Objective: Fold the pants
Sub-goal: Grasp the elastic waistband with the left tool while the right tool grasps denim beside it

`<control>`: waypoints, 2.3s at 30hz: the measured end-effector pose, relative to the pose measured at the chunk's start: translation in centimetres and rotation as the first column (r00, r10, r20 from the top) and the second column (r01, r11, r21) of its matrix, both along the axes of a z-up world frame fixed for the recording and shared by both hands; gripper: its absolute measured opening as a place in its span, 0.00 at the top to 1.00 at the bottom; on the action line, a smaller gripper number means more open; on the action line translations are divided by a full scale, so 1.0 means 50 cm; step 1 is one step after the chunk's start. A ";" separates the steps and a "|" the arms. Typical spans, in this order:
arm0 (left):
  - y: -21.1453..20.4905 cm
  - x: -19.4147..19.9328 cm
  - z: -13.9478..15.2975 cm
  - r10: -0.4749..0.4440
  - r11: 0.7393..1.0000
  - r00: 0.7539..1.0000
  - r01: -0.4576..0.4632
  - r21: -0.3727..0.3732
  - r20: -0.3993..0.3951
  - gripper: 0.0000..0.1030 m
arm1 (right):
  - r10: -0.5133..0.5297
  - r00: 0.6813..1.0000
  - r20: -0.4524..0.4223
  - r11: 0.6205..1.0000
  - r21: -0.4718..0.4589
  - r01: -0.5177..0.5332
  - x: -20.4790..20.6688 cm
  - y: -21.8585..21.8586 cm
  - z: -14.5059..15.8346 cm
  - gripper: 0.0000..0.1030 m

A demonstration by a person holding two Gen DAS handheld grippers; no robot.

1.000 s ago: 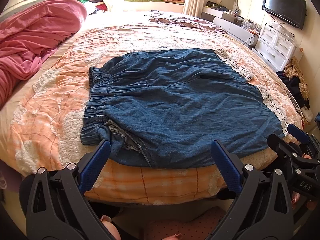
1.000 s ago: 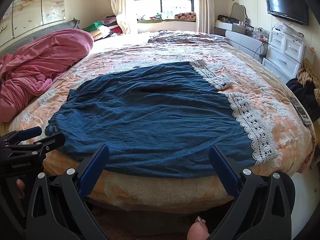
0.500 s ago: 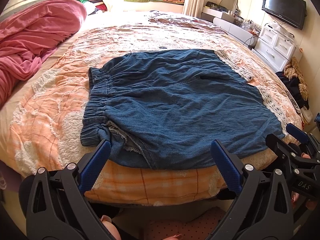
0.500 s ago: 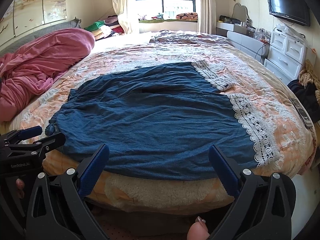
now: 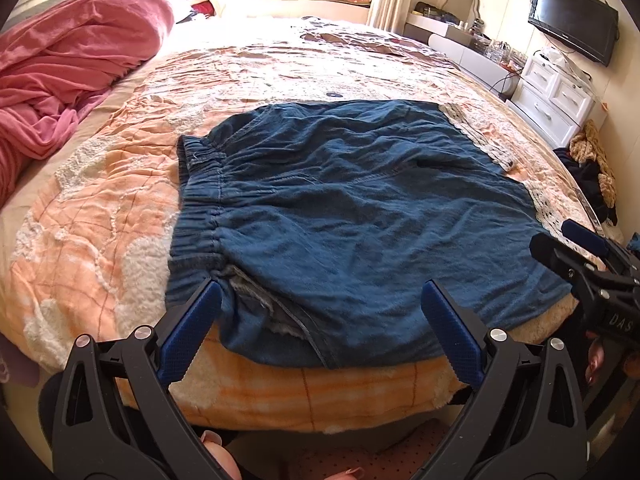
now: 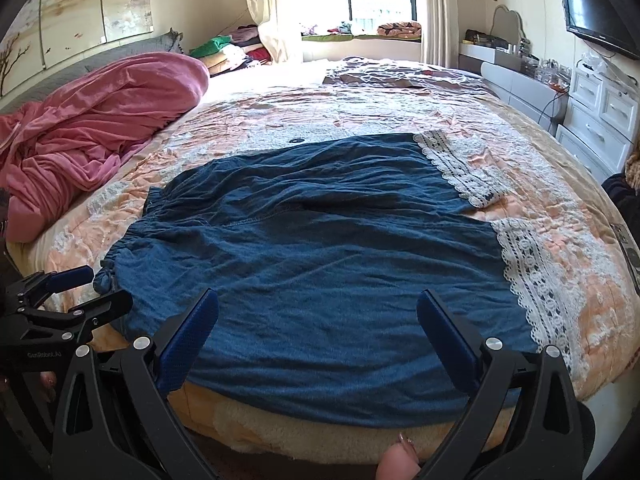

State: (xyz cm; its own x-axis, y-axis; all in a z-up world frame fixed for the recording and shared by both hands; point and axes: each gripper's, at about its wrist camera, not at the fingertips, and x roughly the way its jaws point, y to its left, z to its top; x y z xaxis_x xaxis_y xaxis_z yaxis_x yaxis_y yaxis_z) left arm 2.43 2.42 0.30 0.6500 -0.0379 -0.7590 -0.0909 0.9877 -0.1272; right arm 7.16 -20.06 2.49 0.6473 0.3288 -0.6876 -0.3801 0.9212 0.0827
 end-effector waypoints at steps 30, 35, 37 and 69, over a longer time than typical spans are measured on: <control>0.291 0.343 -0.073 0.060 0.997 0.989 -0.066 -0.044 -0.132 0.37 | 0.332 0.937 -0.111 0.939 -0.052 -0.339 0.405 0.232 -0.032 0.04; 0.302 0.358 -0.092 0.058 0.996 0.990 -0.067 -0.066 -0.130 0.66 | 0.385 0.912 -0.144 0.910 -0.108 -0.401 0.466 0.274 -0.056 0.04; 0.307 0.356 -0.093 0.055 0.995 0.992 -0.064 -0.076 -0.115 0.72 | 0.426 0.891 -0.157 0.882 -0.147 -0.448 0.483 0.297 -0.064 0.04; 0.239 0.276 -0.010 -0.099 0.990 0.981 0.079 0.118 0.168 0.82 | 0.718 0.696 -0.026 0.651 -0.330 -0.683 0.397 0.357 -0.025 0.93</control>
